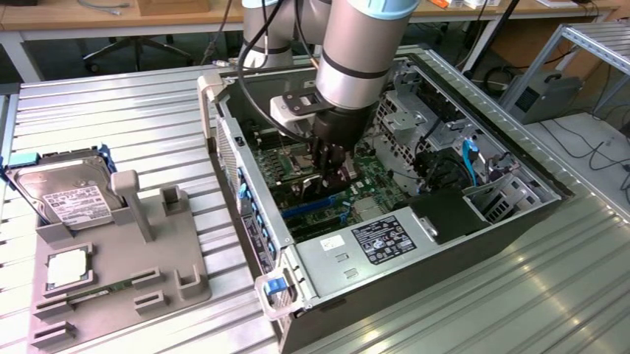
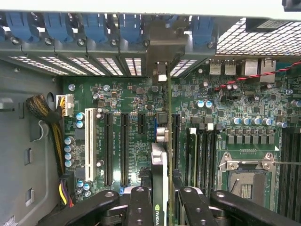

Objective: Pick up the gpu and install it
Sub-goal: 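Insert the gpu into the slot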

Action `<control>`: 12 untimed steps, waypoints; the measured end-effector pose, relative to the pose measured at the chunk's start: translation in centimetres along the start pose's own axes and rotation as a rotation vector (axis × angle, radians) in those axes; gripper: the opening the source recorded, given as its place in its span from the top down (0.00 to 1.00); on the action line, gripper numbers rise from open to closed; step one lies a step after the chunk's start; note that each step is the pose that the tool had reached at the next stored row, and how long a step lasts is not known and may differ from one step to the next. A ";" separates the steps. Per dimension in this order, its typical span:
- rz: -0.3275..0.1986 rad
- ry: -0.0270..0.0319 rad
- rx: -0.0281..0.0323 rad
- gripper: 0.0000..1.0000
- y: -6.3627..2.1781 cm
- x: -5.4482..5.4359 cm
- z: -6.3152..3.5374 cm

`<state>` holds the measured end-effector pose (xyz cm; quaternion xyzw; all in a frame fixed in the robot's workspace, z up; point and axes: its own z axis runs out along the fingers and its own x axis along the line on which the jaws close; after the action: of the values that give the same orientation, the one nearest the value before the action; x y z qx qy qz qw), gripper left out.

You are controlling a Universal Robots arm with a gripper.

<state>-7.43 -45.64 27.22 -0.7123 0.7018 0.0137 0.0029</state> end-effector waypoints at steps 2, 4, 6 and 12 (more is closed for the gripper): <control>0.002 -0.0001 0.0000 0.73 0.00 0.0 0.00; 0.003 -0.0001 0.0000 0.73 0.00 0.1 0.00; 0.004 0.0000 0.0001 0.73 0.00 0.1 0.00; 0.017 -0.0001 0.0003 0.73 0.00 0.2 0.05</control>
<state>-7.43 -45.80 27.17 -0.7063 0.7078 0.0137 0.0029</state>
